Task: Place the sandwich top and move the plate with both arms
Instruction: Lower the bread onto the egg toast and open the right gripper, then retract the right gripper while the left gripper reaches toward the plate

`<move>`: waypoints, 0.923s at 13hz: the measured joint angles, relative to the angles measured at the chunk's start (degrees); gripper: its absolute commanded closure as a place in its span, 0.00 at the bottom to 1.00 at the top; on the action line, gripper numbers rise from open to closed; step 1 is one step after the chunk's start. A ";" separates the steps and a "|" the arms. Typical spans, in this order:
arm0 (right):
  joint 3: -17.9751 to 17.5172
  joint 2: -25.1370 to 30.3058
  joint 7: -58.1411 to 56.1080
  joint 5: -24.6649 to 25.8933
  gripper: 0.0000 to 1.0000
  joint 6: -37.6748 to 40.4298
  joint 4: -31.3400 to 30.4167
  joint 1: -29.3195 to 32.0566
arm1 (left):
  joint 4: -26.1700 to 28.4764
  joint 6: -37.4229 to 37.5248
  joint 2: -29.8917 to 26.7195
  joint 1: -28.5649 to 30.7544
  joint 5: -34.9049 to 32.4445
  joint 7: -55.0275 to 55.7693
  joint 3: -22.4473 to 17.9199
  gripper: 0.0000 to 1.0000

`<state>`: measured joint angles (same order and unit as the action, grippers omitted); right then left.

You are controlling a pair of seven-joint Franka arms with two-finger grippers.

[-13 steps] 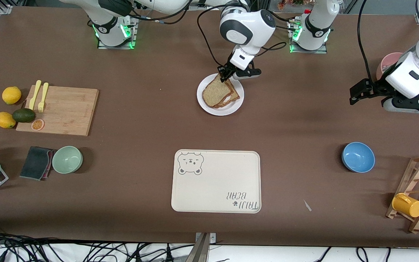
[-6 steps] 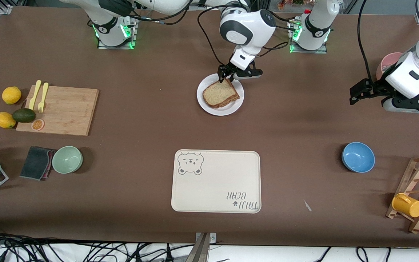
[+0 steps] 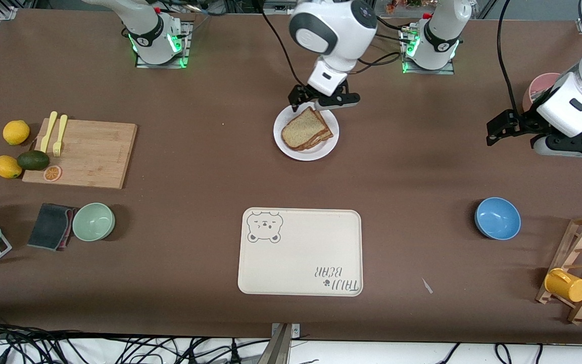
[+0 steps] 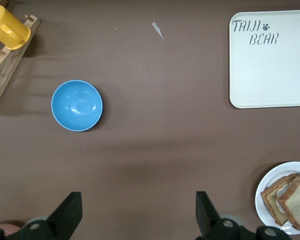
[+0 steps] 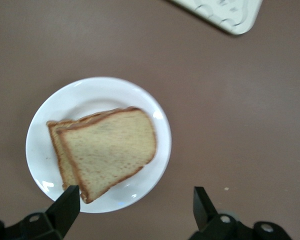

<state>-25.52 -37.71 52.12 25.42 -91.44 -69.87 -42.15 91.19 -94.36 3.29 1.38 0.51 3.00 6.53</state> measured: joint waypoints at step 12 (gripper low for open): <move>18.89 33.29 -18.76 -20.61 0.00 -3.05 -23.11 25.45 | 0.40 8.30 6.75 -4.64 11.13 -0.01 0.92 0.00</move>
<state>-6.63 -4.42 33.36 4.81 -94.49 -92.98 -16.70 91.60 -86.06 10.04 -3.26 11.64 2.99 7.46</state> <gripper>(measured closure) 0.000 0.000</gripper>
